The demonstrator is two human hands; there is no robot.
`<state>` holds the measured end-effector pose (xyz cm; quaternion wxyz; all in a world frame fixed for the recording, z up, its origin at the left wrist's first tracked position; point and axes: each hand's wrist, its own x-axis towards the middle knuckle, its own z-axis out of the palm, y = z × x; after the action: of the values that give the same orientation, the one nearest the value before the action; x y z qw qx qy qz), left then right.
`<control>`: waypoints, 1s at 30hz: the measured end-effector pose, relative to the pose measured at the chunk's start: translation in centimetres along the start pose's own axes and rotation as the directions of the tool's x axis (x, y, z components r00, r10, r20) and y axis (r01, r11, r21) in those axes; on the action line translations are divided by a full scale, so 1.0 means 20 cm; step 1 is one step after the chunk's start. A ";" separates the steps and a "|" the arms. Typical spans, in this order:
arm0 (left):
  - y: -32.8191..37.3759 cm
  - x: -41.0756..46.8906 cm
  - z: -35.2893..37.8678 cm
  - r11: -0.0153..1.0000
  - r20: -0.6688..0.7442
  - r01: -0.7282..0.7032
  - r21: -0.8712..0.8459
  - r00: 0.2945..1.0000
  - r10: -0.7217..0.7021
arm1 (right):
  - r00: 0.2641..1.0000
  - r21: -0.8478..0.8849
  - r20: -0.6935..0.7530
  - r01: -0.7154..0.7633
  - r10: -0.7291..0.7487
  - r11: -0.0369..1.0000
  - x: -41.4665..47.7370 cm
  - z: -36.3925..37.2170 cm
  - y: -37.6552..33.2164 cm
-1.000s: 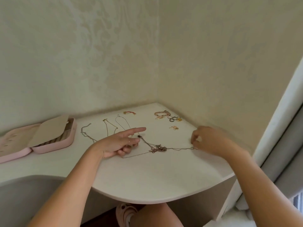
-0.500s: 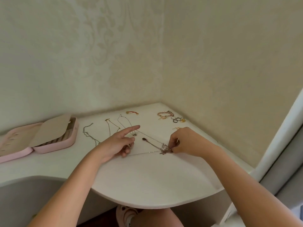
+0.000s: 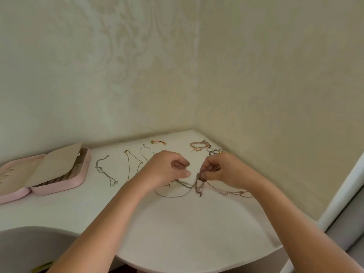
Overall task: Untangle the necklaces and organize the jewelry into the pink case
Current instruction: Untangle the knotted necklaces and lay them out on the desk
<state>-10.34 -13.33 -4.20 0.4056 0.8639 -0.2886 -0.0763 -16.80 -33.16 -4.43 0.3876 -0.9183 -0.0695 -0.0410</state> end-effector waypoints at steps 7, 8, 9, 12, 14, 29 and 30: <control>0.07 0.18 0.05 0.981 0.188 -0.032 -0.194 0.980 0.069 | 0.998 0.123 0.057 -0.019 0.012 0.992 0.12 -0.09 0.02; 0.07 0.20 0.04 0.977 0.190 -0.037 -0.208 0.979 0.078 | 0.996 0.158 0.092 -0.037 0.022 0.987 0.14 -0.11 0.03; 0.07 0.23 0.03 0.975 0.184 -0.044 -0.217 0.979 0.085 | 0.992 0.172 0.119 -0.052 0.032 0.984 0.16 -0.12 0.03; 0.06 0.29 0.00 0.968 0.149 -0.048 -0.247 0.985 0.087 | 0.985 0.226 0.171 -0.075 0.037 0.971 0.22 -0.16 0.03; 0.04 0.31 0.00 0.959 0.138 -0.039 -0.281 0.987 0.081 | 0.978 0.276 0.210 -0.075 0.016 0.958 0.25 -0.18 0.03; -0.06 0.29 -0.04 0.873 0.167 -0.020 -0.487 0.979 0.116 | 0.973 0.421 0.210 0.001 -0.098 0.907 0.33 -0.16 0.01; -0.06 0.29 -0.04 0.875 0.167 -0.015 -0.484 0.980 0.109 | 0.975 0.381 0.207 -0.004 -0.081 0.924 0.32 -0.15 0.02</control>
<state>-4.77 -15.52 -4.02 0.5801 0.7155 -0.3253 -0.2139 -10.41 -34.96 -1.73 0.5469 -0.8232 -0.1366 0.0668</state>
